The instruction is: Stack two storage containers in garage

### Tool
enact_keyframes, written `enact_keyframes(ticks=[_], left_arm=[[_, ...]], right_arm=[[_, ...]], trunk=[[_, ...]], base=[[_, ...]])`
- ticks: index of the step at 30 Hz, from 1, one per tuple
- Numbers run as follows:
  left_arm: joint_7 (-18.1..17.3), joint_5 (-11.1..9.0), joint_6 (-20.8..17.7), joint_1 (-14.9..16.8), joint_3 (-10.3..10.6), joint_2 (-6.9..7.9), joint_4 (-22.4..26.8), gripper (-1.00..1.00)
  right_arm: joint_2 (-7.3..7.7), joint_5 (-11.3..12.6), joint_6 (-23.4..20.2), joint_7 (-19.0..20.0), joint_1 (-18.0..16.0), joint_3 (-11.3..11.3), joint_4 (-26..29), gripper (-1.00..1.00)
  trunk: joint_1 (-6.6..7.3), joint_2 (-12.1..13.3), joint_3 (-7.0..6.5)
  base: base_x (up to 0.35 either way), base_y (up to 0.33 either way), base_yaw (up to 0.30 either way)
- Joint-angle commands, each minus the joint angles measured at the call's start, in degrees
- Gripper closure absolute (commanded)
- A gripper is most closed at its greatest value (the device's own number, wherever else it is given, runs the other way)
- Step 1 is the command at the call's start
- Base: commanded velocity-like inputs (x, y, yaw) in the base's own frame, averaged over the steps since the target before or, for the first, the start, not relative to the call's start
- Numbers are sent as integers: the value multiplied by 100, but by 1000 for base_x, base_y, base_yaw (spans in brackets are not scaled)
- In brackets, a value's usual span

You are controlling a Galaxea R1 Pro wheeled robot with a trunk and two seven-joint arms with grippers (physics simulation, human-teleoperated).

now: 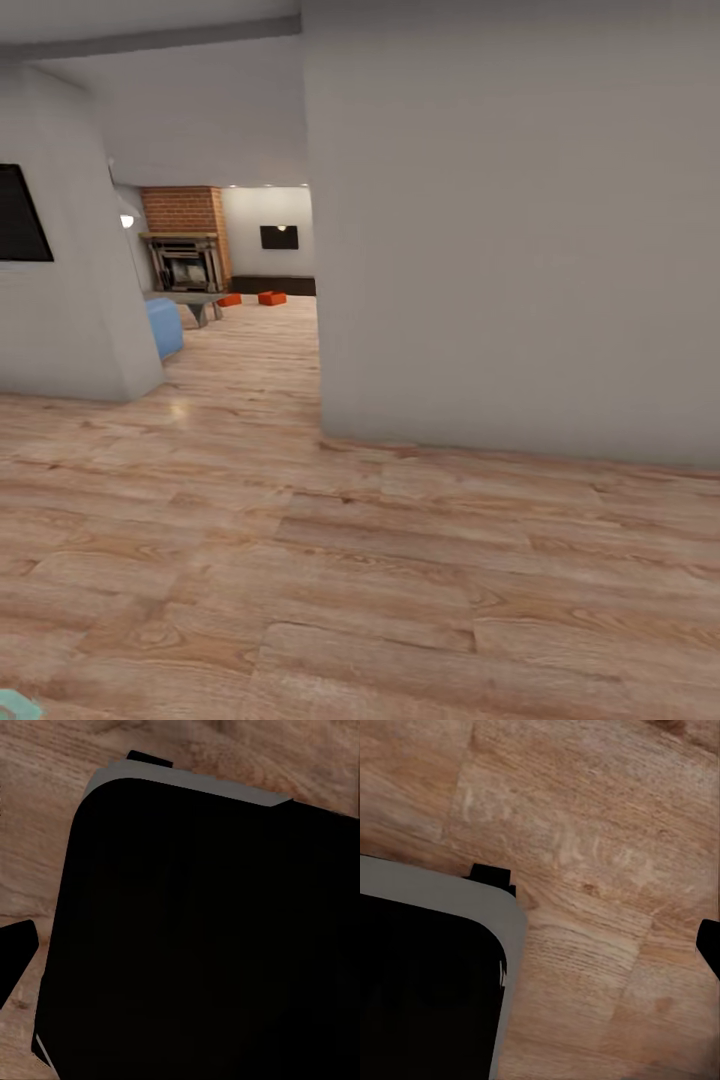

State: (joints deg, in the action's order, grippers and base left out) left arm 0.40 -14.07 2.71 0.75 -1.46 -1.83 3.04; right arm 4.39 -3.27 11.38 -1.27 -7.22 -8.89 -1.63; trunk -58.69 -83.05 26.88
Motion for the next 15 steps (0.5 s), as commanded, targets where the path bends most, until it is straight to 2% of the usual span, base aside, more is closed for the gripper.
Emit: enact_keyframes(ticks=[1, 8, 15], left_arm=[[4, -17, 19, 4, -12, -2, -6, -100], [4, -17, 19, 4, -12, -2, -6, -100], [4, -24, 35, 4, -19, -2, -6, -100]], right_arm=[[0, -34, 31, -13, -7, -17, -19, -100], [2, -35, 31, -12, -7, -17, -19, -100], [1, -66, 39, -9, -7, -23, -13, -100]], trunk=[[-3, -3, 6], [-3, -3, 6], [-3, -3, 6]], base=[[322, 0, 276], [322, 0, 260], [322, 0, 37]])
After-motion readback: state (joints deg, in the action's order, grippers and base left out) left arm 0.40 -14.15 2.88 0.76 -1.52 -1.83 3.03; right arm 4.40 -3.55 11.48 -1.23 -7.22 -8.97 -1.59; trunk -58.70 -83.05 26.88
